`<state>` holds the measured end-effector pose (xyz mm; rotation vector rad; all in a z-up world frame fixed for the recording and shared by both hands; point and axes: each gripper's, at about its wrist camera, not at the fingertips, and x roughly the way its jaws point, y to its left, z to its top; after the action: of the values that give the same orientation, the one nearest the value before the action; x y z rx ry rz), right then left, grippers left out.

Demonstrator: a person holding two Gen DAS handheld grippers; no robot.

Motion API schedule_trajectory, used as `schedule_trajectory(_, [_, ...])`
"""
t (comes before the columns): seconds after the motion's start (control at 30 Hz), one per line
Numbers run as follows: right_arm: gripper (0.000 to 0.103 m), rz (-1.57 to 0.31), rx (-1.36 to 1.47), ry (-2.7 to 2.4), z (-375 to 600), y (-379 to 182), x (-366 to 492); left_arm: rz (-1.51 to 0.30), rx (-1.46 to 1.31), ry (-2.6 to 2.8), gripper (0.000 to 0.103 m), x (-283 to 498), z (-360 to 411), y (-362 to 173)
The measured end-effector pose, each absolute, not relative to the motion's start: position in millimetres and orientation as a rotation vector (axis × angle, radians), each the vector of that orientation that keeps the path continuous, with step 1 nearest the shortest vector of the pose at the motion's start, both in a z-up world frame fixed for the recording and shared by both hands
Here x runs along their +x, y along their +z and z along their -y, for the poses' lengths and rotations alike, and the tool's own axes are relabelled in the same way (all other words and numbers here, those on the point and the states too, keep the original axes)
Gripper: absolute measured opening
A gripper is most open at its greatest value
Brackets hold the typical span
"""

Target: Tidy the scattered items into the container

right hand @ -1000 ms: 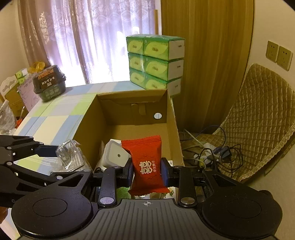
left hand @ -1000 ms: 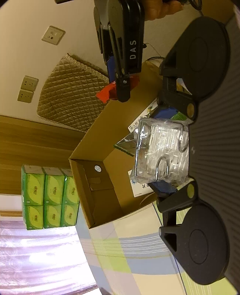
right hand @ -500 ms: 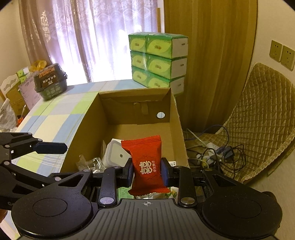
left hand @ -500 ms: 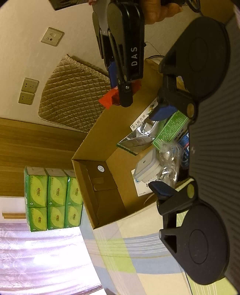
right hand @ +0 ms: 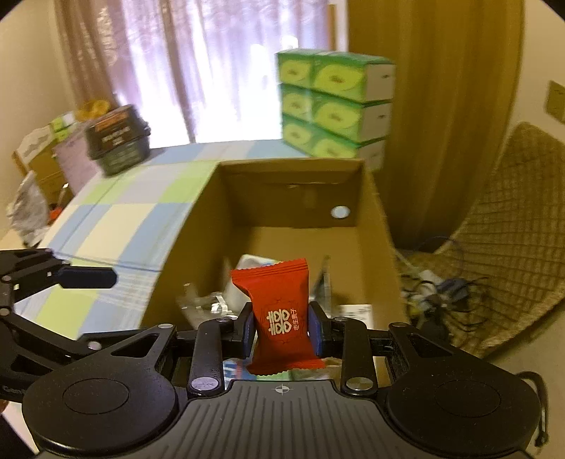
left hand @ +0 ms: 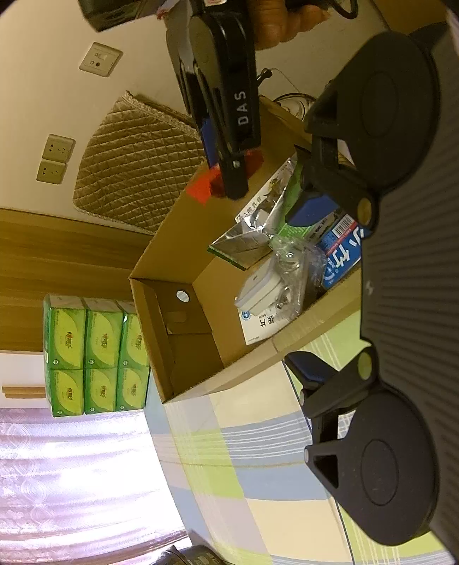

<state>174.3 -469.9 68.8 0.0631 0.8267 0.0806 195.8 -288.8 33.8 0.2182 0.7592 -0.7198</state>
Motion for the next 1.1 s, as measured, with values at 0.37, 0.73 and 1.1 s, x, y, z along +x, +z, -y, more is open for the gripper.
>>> schedule_trajectory(0.37, [0.103,-0.745,0.043,0.033,467.1,75.2,159.8,-0.772,0.217,-0.713,0.074,189.9,277.4,27.2])
schedule_trajectory(0.73, [0.103,-0.704,0.091,-0.040,476.1,82.5,111.8,-0.770,0.218,-0.702,0.083,166.8,272.0,30.2])
schedule_trajectory(1.1, [0.103,-0.665,0.155,-0.066,473.2,93.4,61.1,-0.733,0.173,-0.643,0.101,130.9,258.6,43.3])
